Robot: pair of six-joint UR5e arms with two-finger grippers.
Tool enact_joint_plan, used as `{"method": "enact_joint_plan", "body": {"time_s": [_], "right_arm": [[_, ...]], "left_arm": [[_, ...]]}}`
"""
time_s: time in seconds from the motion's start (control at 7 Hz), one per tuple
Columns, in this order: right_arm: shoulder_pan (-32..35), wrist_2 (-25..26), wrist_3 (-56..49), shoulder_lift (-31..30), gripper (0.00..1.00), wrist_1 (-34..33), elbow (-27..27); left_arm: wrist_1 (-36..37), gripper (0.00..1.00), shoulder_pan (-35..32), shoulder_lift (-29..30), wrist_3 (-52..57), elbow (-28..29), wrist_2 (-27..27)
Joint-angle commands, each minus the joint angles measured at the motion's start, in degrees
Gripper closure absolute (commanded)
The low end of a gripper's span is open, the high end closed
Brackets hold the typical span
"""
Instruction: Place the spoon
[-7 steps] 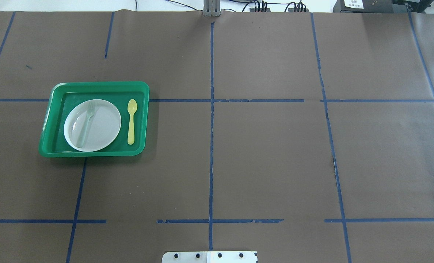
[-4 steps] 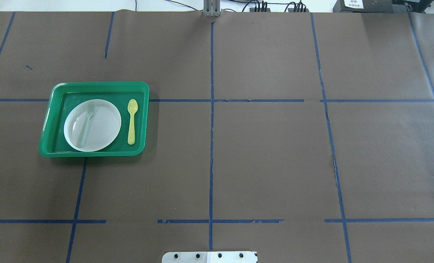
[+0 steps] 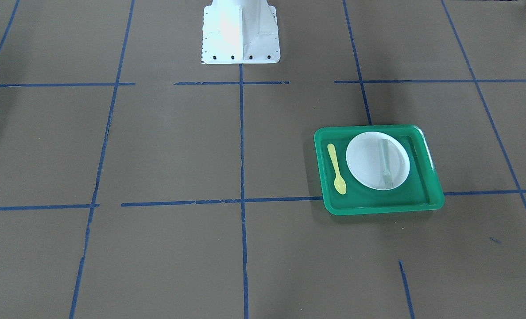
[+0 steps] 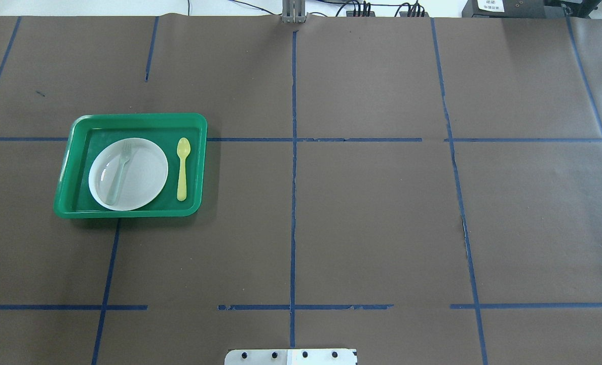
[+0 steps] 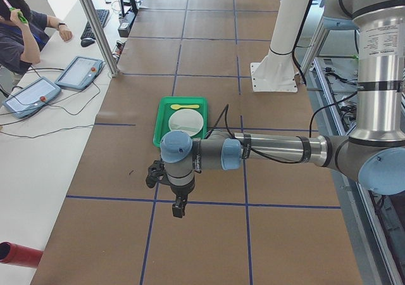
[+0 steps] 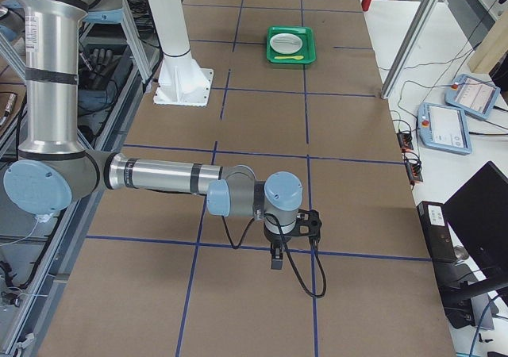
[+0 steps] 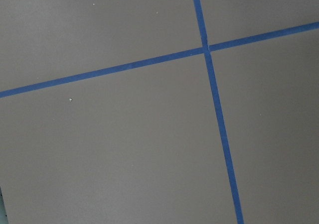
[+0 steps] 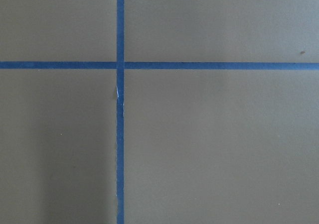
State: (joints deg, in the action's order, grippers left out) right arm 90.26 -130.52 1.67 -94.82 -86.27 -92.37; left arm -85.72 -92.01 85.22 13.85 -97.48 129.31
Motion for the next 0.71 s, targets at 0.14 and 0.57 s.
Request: {"method": "enact_joint_plan", "body": {"time_s": [0.14,0.57], "right_arm": [[0.0,0.0,0.0,0.1,0.00,0.0,0.0],[0.0,0.0,0.0,0.0,0.00,0.0,0.0]], "left_arm": [[-2.9,0.00,-0.1,0.2,0.4,-0.1,0.2],[-2.9,0.00,-0.1,0.2,0.4,-0.2,0.2]]}}
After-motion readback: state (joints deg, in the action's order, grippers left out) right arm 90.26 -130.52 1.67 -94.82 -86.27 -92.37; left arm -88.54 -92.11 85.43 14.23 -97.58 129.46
